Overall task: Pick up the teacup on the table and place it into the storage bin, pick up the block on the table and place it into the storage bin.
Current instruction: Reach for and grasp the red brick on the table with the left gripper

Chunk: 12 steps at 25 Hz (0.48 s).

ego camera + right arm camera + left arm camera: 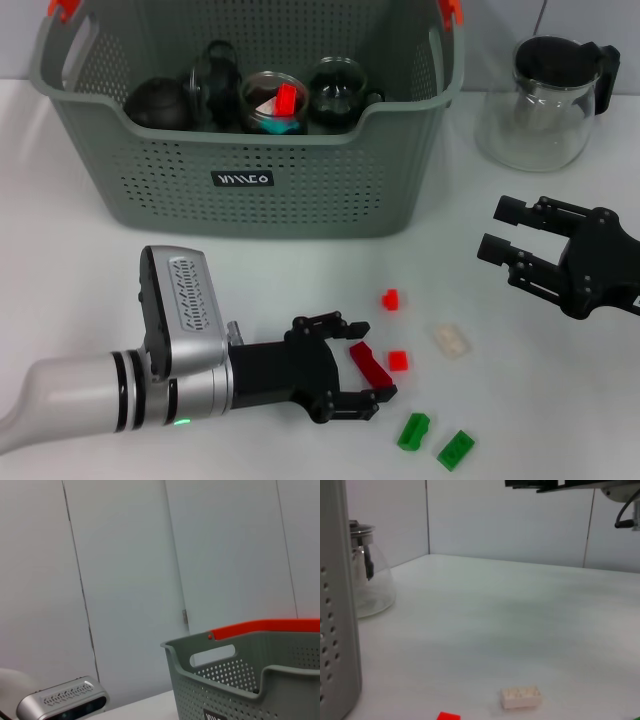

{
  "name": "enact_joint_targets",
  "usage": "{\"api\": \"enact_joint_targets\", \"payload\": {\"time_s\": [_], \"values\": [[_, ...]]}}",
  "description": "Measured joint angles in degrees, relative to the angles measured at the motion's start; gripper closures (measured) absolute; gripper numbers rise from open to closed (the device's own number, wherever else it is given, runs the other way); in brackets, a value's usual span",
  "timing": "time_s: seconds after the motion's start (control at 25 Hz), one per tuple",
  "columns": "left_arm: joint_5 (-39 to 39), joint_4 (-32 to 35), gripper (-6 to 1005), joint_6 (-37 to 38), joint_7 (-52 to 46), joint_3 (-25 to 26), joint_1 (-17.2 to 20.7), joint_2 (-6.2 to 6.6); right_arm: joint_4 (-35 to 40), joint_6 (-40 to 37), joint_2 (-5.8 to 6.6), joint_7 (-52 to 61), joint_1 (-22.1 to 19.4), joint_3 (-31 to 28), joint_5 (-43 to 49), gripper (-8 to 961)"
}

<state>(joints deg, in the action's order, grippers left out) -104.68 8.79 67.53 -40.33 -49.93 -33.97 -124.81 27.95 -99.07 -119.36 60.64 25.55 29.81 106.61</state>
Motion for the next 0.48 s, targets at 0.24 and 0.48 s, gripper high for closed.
{"api": "enact_joint_targets", "payload": {"time_s": [0.24, 0.48], "values": [[0.0, -0.4, 189, -0.7, 0.0, -0.2, -0.1, 0.00, 0.0, -0.1, 0.00, 0.0, 0.0, 0.0, 0.0, 405], [0.0, -1.2, 201, -1.6, 0.0, -0.2, -0.4, 0.00, 0.0, -0.2, 0.00, 0.1, 0.2, 0.0, 0.0, 405]]}}
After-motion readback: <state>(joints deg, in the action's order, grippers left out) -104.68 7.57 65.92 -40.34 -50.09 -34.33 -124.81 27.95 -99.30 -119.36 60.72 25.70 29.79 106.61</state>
